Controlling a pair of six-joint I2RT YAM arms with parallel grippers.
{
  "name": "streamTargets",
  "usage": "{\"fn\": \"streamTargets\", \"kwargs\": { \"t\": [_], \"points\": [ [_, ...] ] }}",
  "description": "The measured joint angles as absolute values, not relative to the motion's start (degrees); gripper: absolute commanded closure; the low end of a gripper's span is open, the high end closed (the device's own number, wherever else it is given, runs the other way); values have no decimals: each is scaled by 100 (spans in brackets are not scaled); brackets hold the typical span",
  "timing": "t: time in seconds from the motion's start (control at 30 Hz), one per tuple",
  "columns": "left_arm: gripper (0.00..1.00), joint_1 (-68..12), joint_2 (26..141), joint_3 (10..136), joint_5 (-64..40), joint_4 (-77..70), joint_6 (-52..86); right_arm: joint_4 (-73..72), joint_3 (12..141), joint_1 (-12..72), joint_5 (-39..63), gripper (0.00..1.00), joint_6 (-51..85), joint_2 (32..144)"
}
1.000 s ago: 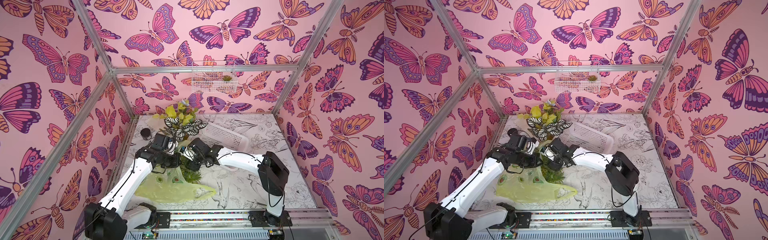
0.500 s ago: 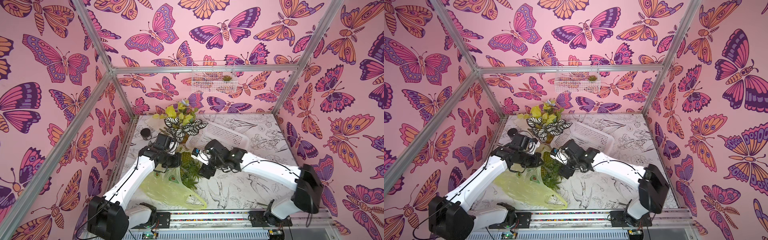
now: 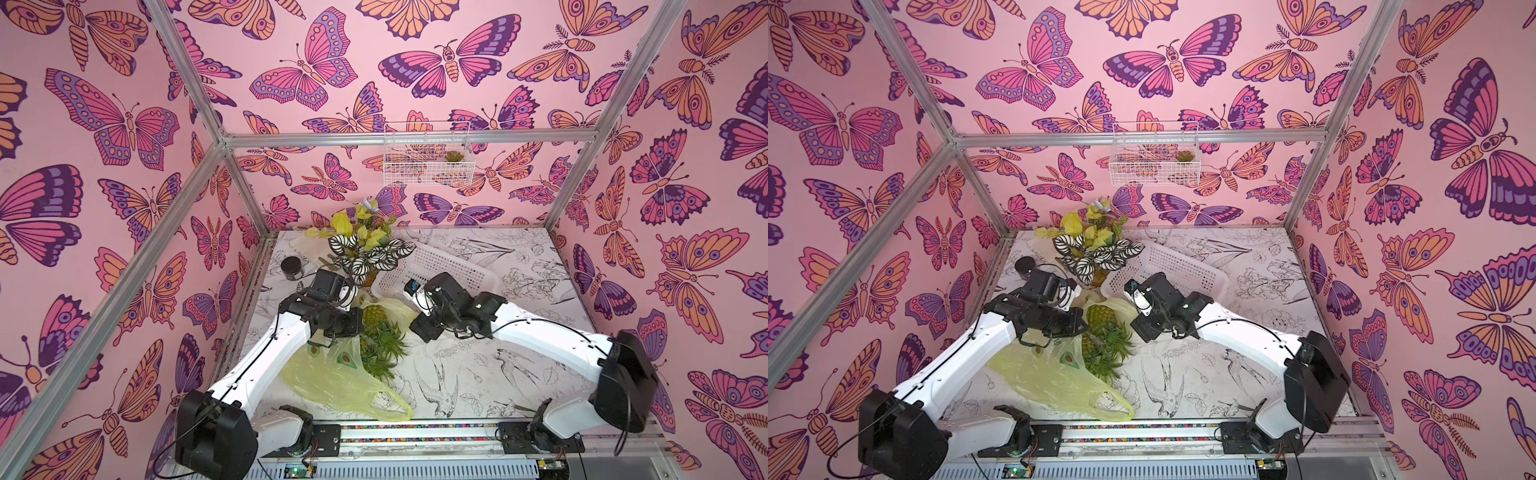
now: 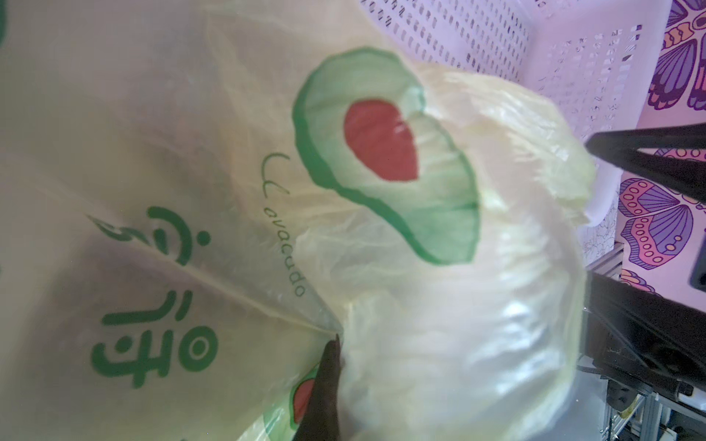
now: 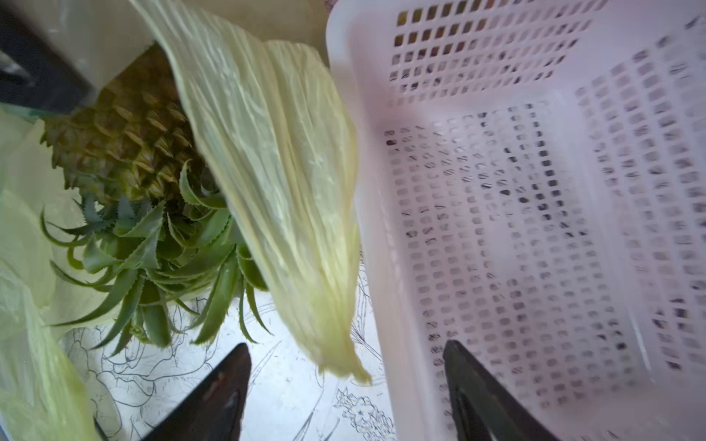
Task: Place the pineapple into a plastic bag & tie a knot
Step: Adjust the plastic bag at the center of the board.
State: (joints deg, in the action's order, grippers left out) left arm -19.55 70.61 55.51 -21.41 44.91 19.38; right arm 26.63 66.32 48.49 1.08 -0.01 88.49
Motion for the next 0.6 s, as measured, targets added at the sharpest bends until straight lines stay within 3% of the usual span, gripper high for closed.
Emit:
{"fn": "streamTargets", "kwargs": {
  "t": [0.07,0.1,0.13,0.2,0.27,0.37,0.6],
  "points": [
    [100,-1964,7057,5551,-2141,4488,1920,2563,6694,4849,196,54,38,9070],
    [100,-1964,7050,5551,-2141,4488,1905,2502,6694,4849,233,70,58,9157],
    [96,-1964,7037,5546,-2139,4486,1887,2440,6694,4851,248,84,86,9207],
    [79,-1964,6976,5535,-2117,4482,1852,2359,6696,4851,292,98,134,9220],
    [60,-1981,6858,5524,-2045,4475,1809,2305,6696,4849,331,100,189,9220],
    [40,-1992,6543,5524,-1837,4466,1640,2292,6694,4849,395,100,263,9212],
    [34,-2200,5507,5701,-1789,4327,272,2351,6696,4849,600,100,429,9168]
  ]
}}
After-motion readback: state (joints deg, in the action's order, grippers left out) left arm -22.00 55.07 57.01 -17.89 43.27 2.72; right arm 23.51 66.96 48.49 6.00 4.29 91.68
